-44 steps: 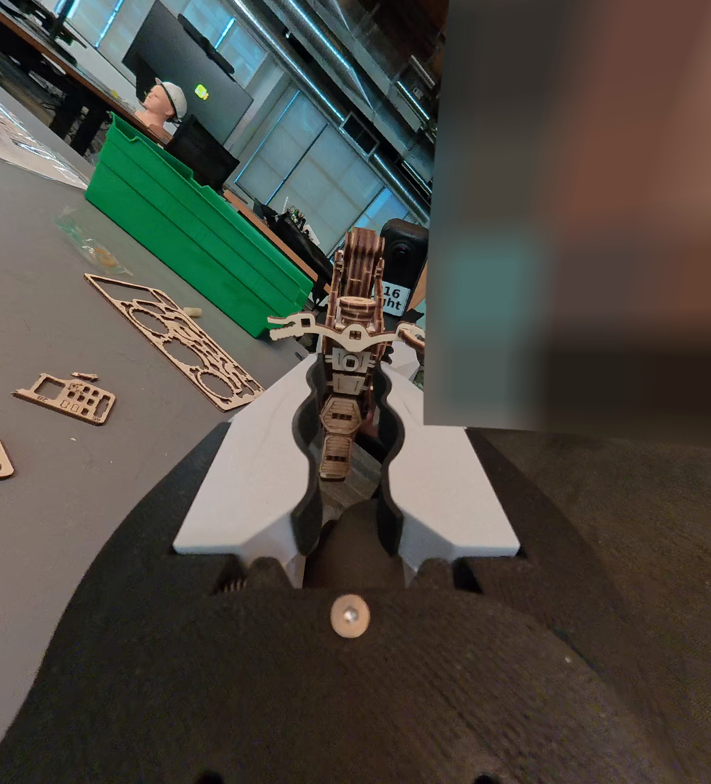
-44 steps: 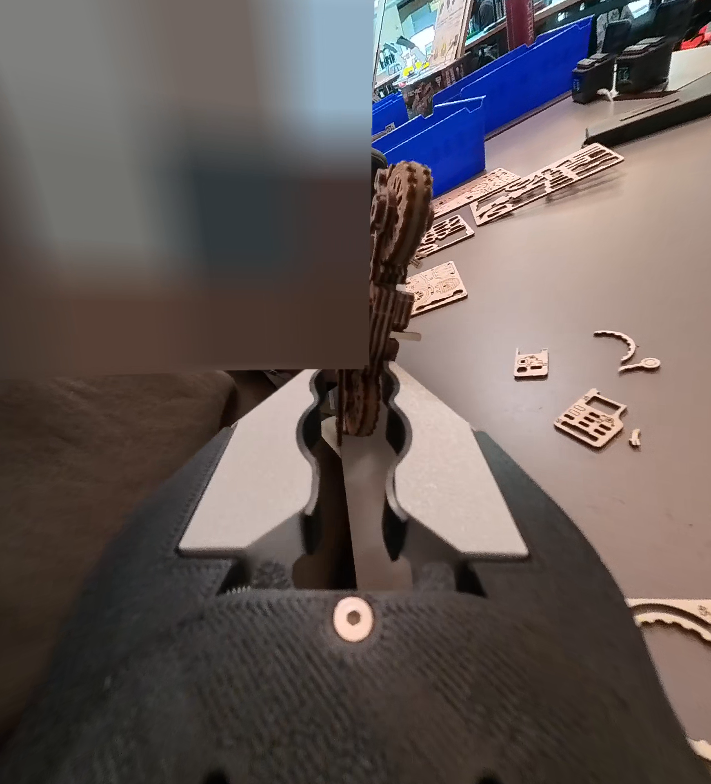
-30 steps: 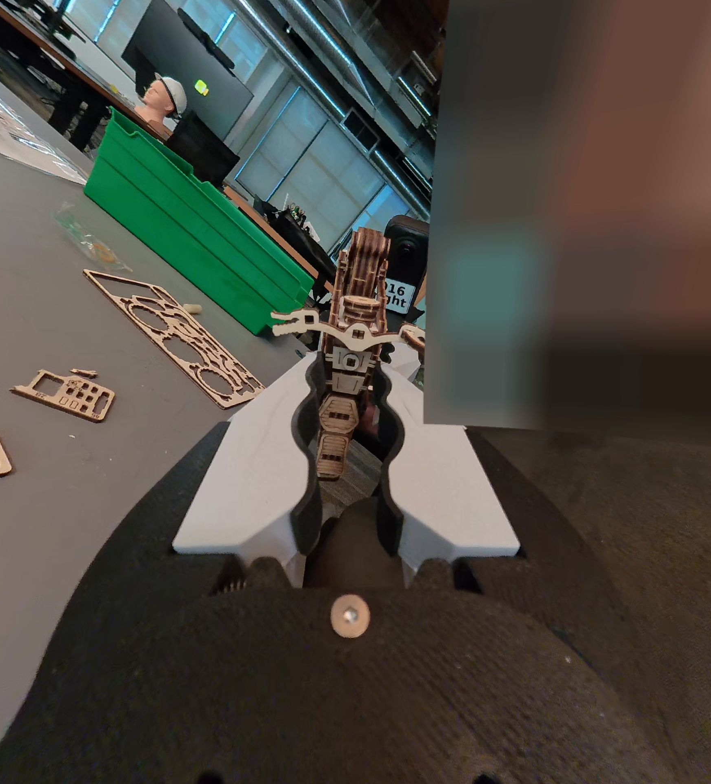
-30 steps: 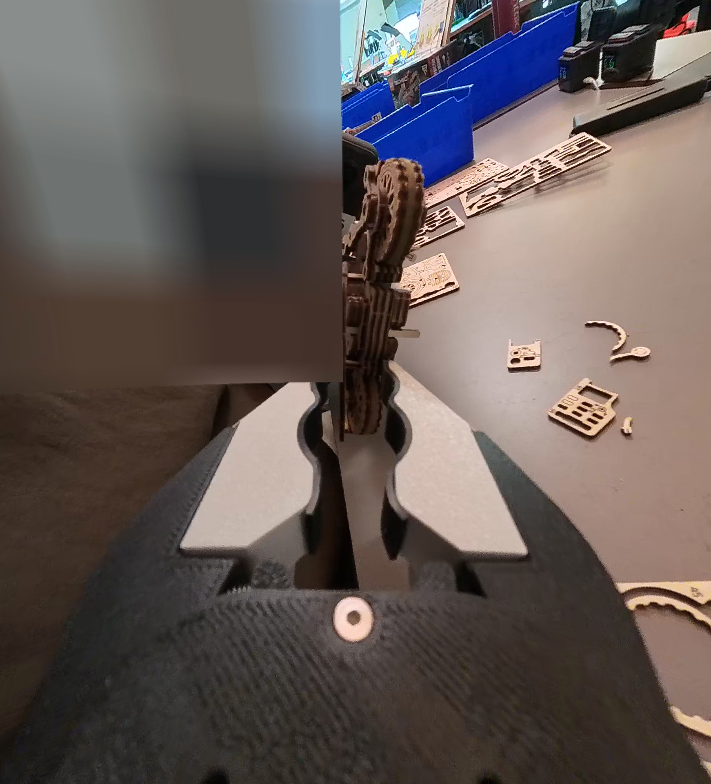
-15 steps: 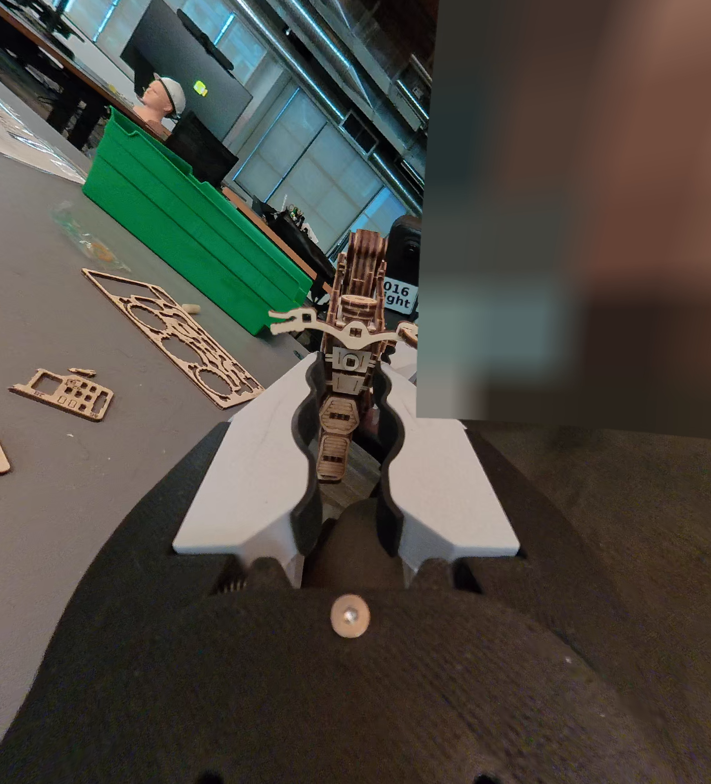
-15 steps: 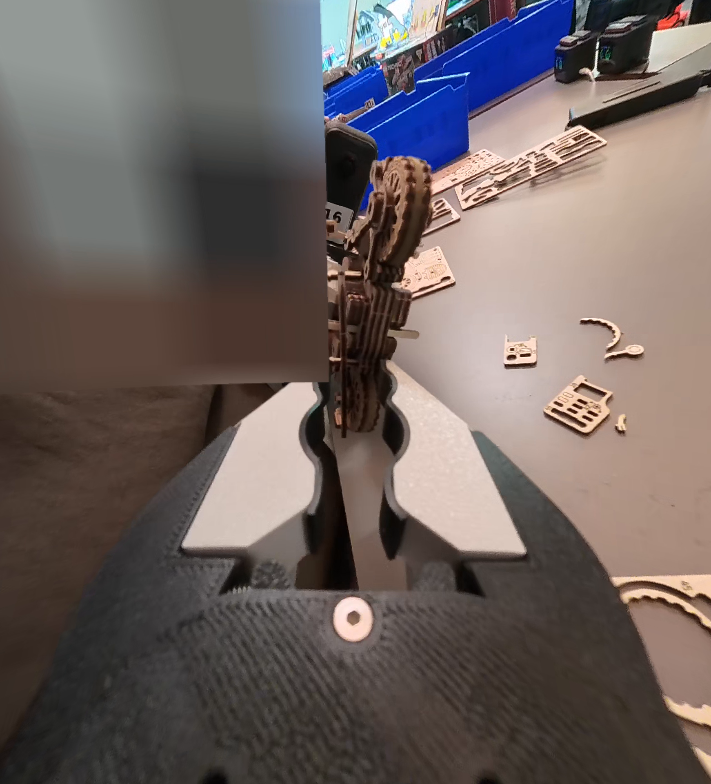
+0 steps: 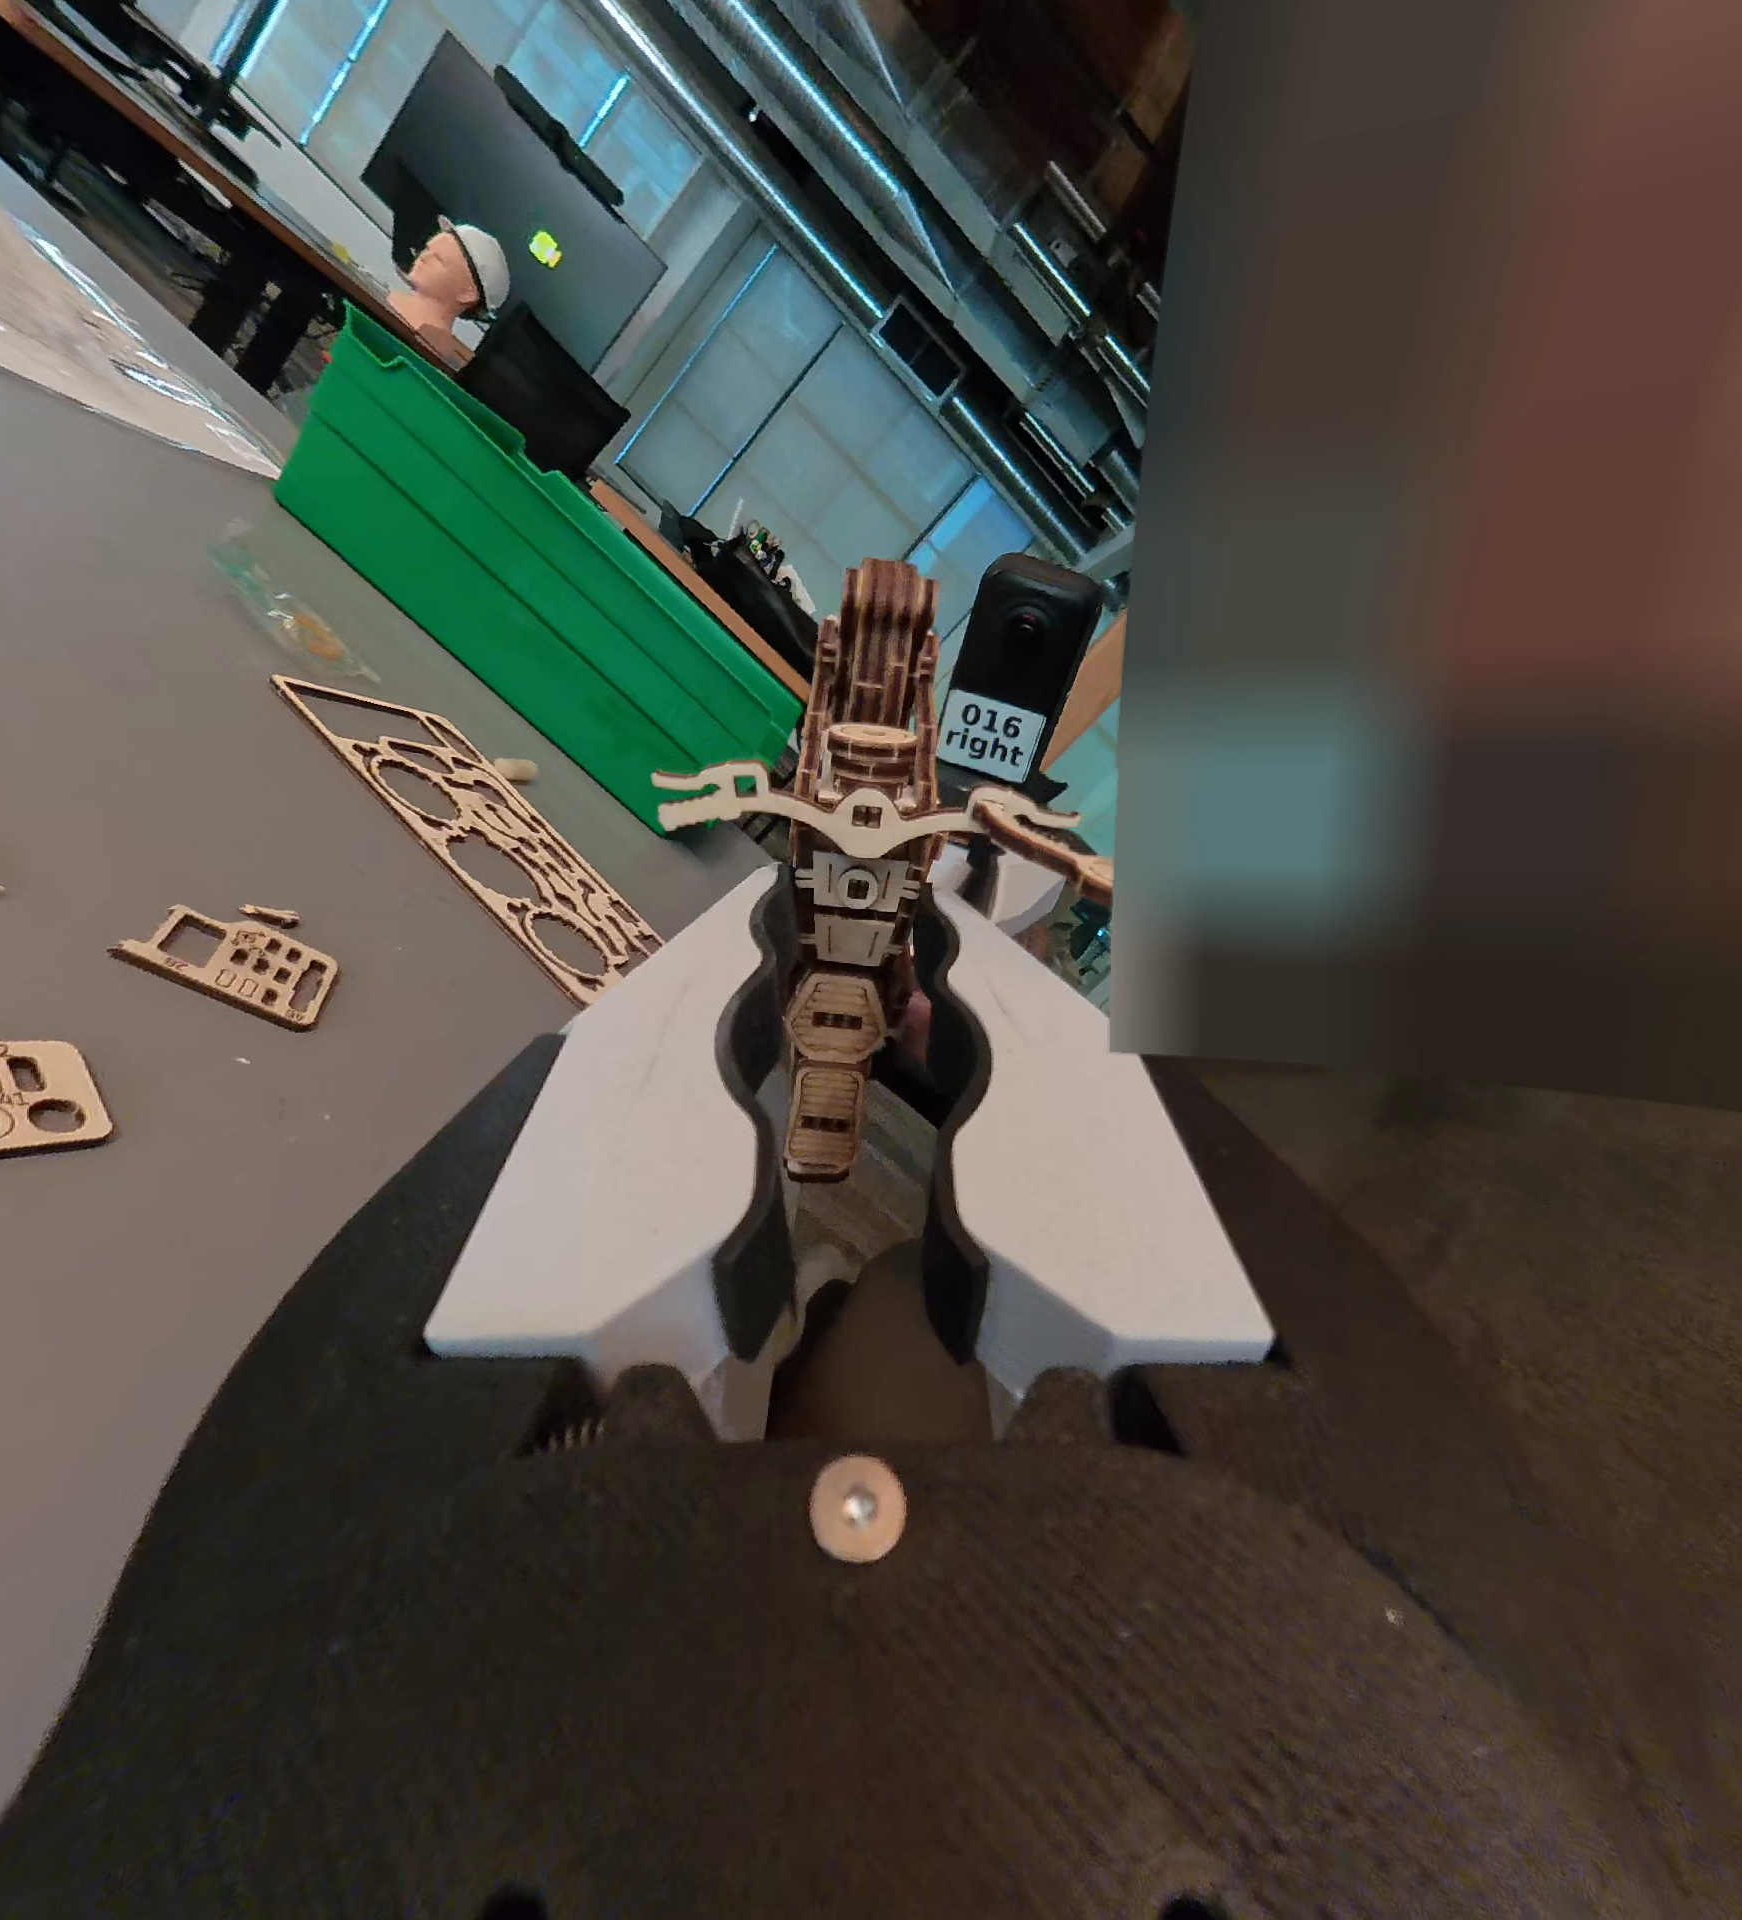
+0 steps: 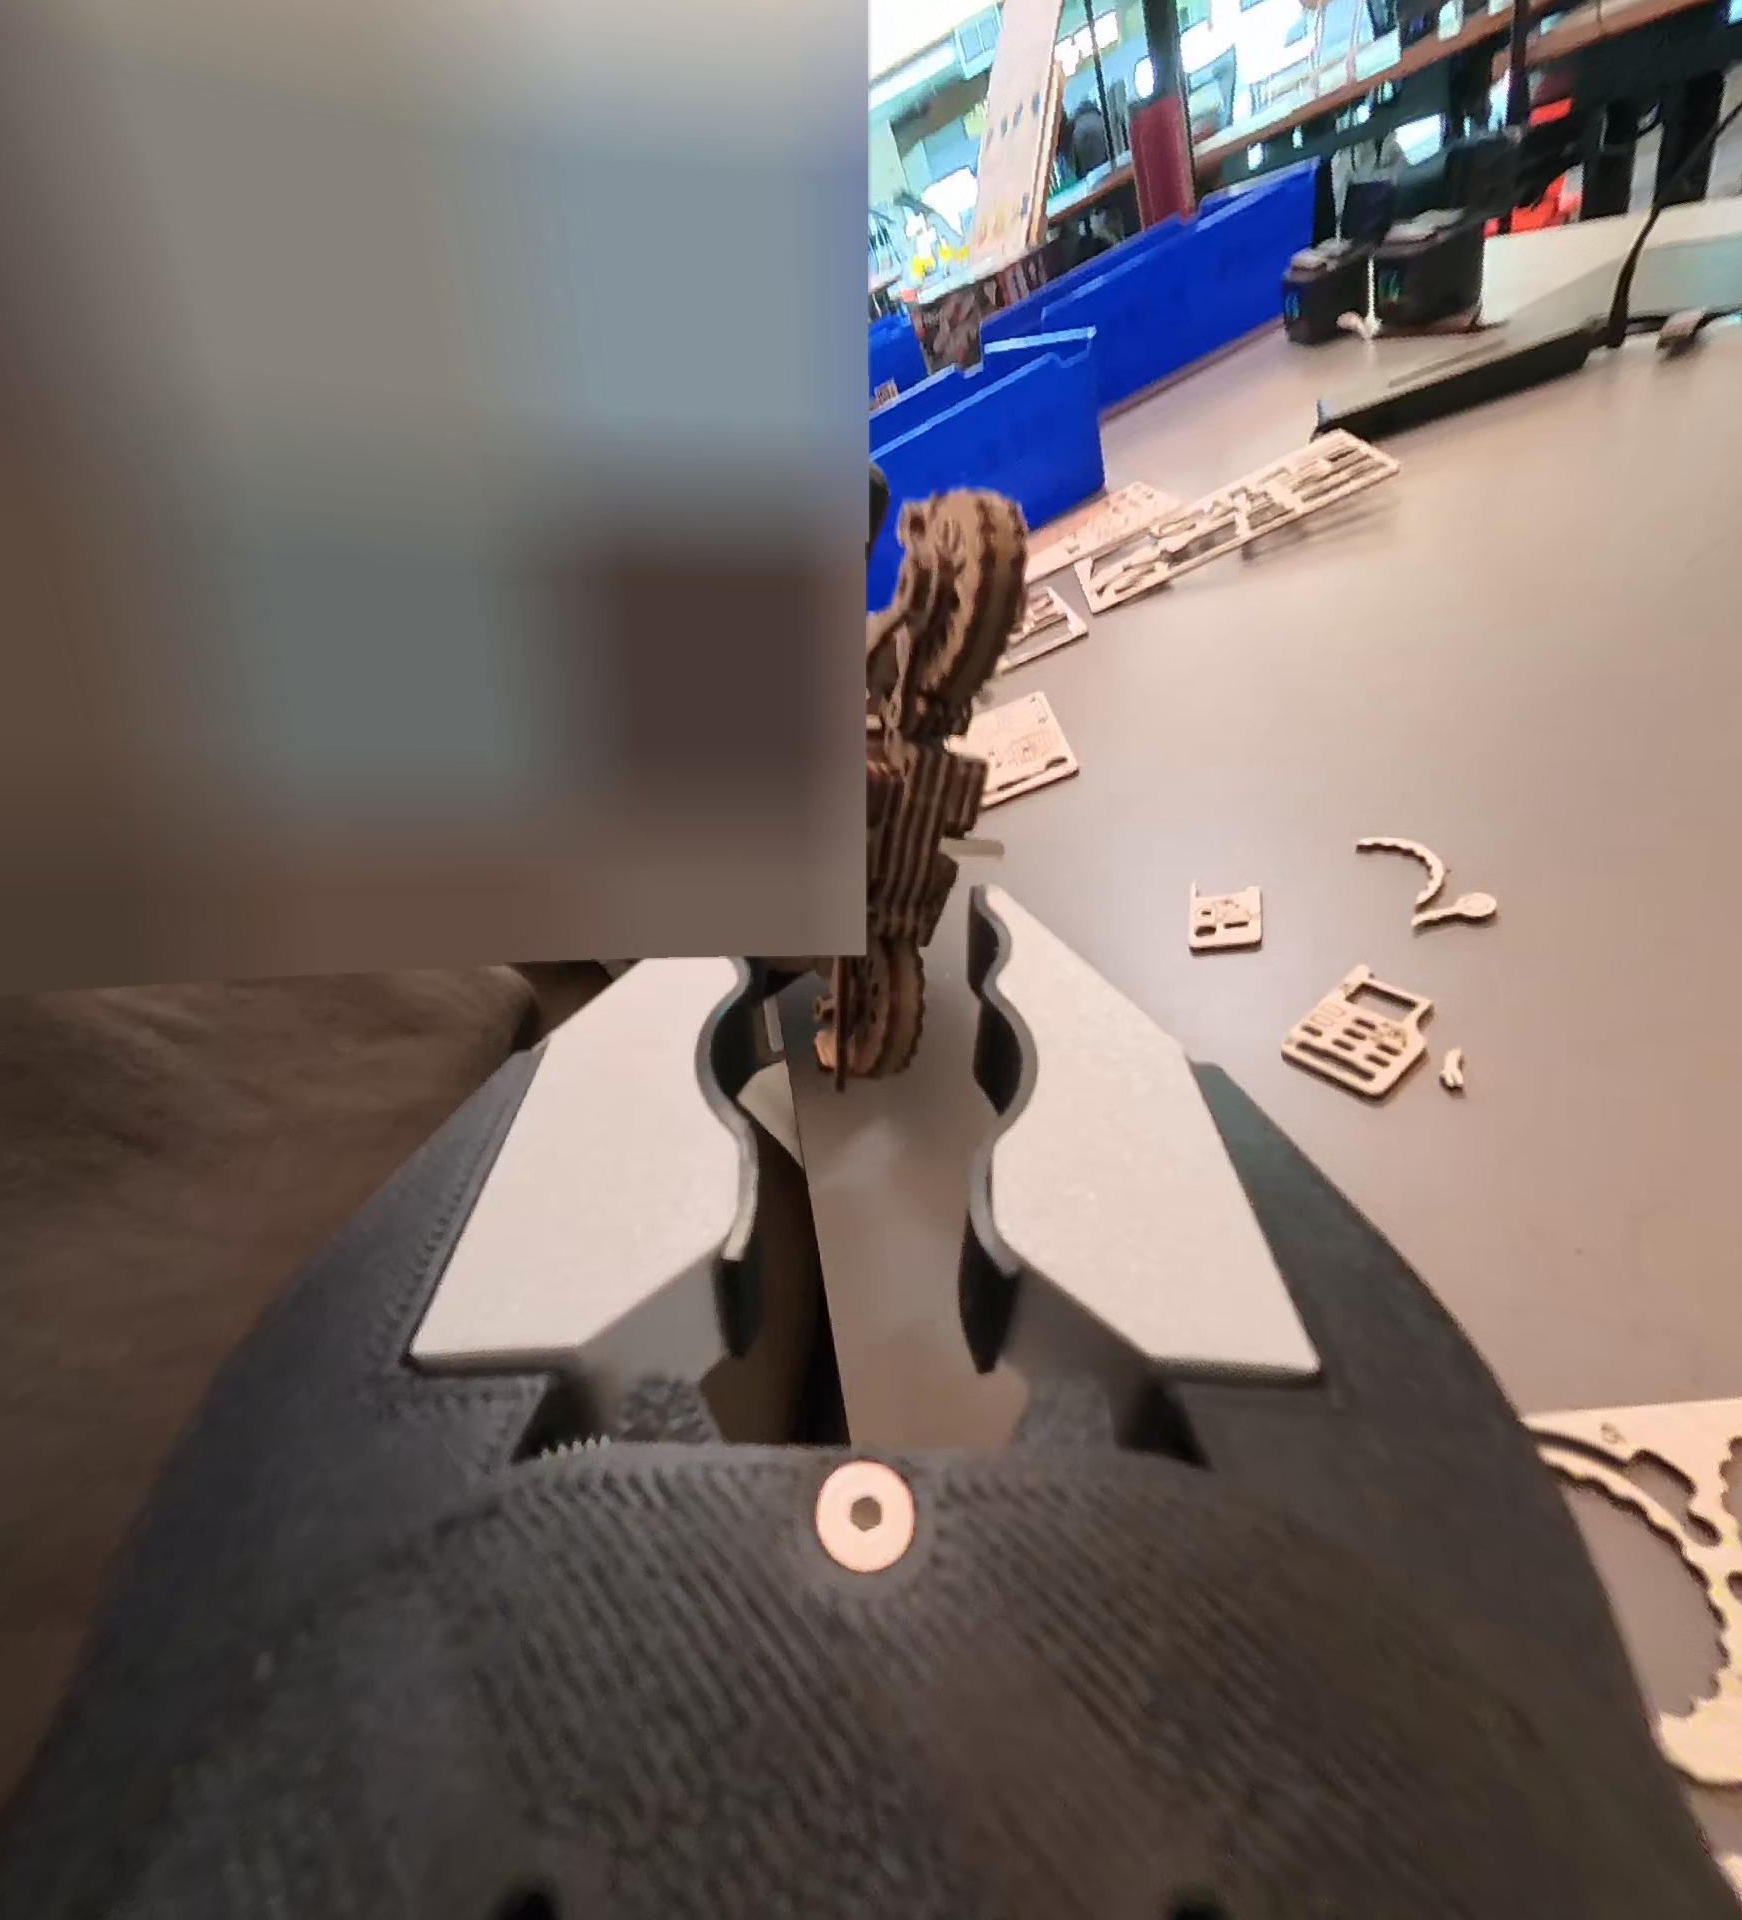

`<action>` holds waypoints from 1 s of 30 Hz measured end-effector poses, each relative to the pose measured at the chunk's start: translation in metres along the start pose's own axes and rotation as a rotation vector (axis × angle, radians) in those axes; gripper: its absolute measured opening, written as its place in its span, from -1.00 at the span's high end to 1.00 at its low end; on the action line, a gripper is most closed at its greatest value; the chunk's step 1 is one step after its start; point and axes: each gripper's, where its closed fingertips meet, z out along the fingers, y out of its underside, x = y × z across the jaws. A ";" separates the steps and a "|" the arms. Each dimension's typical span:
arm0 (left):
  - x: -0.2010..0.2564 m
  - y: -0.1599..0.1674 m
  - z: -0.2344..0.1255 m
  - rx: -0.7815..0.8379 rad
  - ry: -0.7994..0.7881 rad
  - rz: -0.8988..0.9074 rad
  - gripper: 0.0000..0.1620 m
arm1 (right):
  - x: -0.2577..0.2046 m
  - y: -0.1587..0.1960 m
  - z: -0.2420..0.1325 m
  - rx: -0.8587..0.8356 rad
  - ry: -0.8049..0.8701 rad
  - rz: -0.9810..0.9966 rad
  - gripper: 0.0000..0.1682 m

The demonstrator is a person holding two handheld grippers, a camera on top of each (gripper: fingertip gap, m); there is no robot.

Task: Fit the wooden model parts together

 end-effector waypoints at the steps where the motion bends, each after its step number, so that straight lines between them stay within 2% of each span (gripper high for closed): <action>1: 0.000 0.001 0.000 -0.007 -0.005 0.006 0.77 | -0.001 -0.001 0.000 0.010 -0.003 -0.006 0.57; 10: 0.003 0.013 0.007 -0.070 -0.051 0.143 0.76 | -0.005 -0.007 0.001 0.038 0.034 -0.097 0.62; 13: 0.000 0.013 0.008 -0.069 -0.086 0.152 0.76 | -0.008 -0.015 -0.004 0.075 0.062 -0.165 0.75; 15: -0.002 0.017 0.009 -0.093 -0.091 0.130 0.76 | -0.002 -0.015 -0.005 0.065 0.121 -0.192 0.69; 19: 0.003 0.020 0.012 -0.102 -0.069 0.101 0.76 | -0.001 -0.008 -0.001 0.033 0.091 -0.120 0.57; 22: 0.006 0.024 0.012 -0.124 -0.062 0.120 0.76 | -0.002 -0.005 0.002 0.038 0.058 -0.059 0.55; 30: 0.007 0.026 0.011 -0.139 -0.063 0.120 0.77 | -0.005 -0.001 0.005 0.014 0.038 -0.034 0.67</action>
